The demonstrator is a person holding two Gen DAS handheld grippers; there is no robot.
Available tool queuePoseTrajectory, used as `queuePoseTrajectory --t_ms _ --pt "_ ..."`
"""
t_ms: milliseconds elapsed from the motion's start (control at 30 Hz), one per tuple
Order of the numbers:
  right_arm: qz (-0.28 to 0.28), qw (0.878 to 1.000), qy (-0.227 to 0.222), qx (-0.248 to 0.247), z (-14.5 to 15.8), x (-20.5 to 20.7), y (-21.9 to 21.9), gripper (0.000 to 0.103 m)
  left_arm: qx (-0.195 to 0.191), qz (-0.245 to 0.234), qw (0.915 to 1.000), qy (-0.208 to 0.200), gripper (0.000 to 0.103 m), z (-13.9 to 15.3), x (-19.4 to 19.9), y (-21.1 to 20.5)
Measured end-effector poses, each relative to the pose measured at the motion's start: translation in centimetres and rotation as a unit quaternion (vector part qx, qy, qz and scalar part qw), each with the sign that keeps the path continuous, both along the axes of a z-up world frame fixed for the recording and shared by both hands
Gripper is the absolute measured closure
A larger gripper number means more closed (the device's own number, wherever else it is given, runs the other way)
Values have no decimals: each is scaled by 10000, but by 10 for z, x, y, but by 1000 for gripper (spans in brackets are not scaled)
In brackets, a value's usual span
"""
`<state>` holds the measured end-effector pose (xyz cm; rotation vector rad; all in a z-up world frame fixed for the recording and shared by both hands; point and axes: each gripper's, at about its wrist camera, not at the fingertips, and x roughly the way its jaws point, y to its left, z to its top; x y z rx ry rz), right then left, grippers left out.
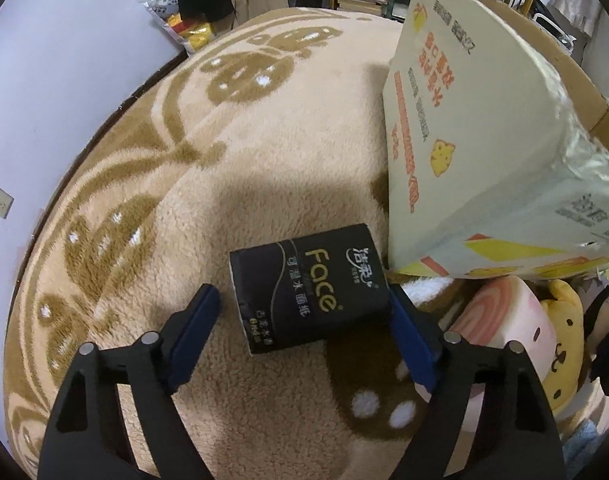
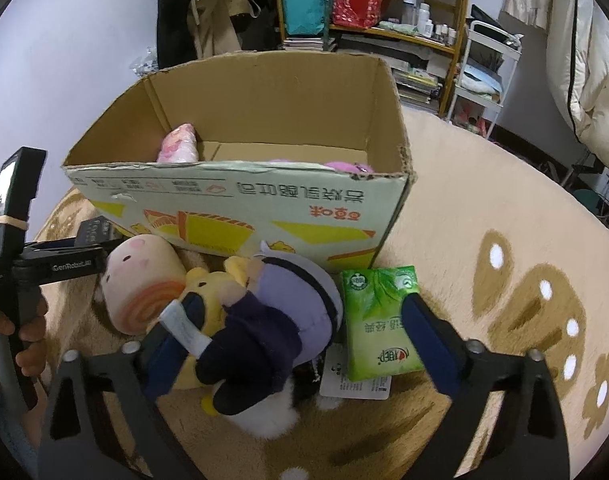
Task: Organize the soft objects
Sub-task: 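Grasp the black Face tissue pack with left tool while right tool grasps the purple-haired doll, then lower the Face pack and purple-haired doll into the box and release both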
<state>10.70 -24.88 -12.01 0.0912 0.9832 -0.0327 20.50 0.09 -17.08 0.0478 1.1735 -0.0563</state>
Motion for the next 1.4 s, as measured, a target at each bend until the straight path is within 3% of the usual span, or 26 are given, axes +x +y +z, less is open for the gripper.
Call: queuePoseTrajectory --t_ms 100,300,367,467,633,933,1133,1400 --pt "-103 9999 6 123 -2 1 -8 6 18 -47 10000 -53 34 2 -3 -2" --pt "-79 9991 127 394 -9 2 -15 30 64 -185 9996 -219 36 13 -11 -5" --pt "-40 9989 176 423 -9 2 -13 49 148 -240 9989 -387 36 22 -17 -7" --pt "-56 9991 174 394 -8 1 -10 54 244 -303 9976 -573 36 32 -25 -6" --pt "-63 9982 98 593 -4 -4 -12 55 520 -313 9949 -803 36 47 -36 -6" --pt "17 9957 -188 911 18 -15 -10 55 289 -255 9910 -1285 36 81 -59 -2" --pt "113 9927 -712 968 56 -30 -5 55 50 -322 9842 -1740 36 116 -78 -10" --pt "242 9870 -1317 889 102 -30 1 55 69 -489 9729 -2260 36 154 -87 -23"
